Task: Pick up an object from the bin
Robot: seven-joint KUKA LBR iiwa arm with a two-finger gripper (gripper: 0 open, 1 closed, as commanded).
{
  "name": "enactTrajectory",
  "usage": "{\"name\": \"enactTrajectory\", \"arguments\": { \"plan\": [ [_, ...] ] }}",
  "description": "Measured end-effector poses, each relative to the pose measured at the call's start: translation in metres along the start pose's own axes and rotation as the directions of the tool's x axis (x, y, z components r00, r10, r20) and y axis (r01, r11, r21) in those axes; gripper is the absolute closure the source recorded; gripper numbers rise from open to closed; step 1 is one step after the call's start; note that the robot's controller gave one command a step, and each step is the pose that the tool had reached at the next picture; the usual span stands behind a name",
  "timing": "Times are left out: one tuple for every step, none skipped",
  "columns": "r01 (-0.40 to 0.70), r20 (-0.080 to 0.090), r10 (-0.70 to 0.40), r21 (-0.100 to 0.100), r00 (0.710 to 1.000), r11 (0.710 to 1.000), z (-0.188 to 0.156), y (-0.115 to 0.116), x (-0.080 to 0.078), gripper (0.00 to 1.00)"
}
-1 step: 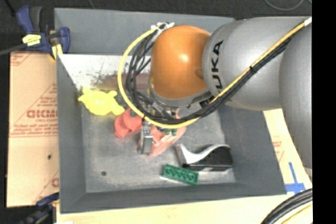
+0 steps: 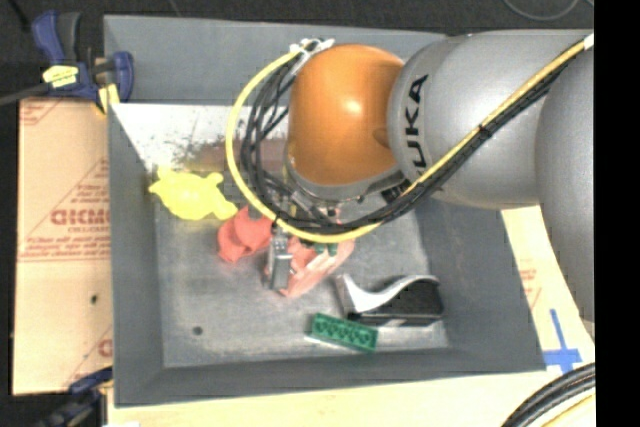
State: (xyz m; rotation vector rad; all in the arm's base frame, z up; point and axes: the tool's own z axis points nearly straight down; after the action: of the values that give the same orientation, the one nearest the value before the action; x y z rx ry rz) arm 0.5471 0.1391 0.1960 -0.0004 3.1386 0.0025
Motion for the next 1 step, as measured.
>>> {"name": "enactTrajectory", "arguments": {
  "plan": [
    [0.095,0.002,-0.095,0.0,0.996,0.996,0.0372,-0.0445,-0.0175,0.0]
  ]
}}
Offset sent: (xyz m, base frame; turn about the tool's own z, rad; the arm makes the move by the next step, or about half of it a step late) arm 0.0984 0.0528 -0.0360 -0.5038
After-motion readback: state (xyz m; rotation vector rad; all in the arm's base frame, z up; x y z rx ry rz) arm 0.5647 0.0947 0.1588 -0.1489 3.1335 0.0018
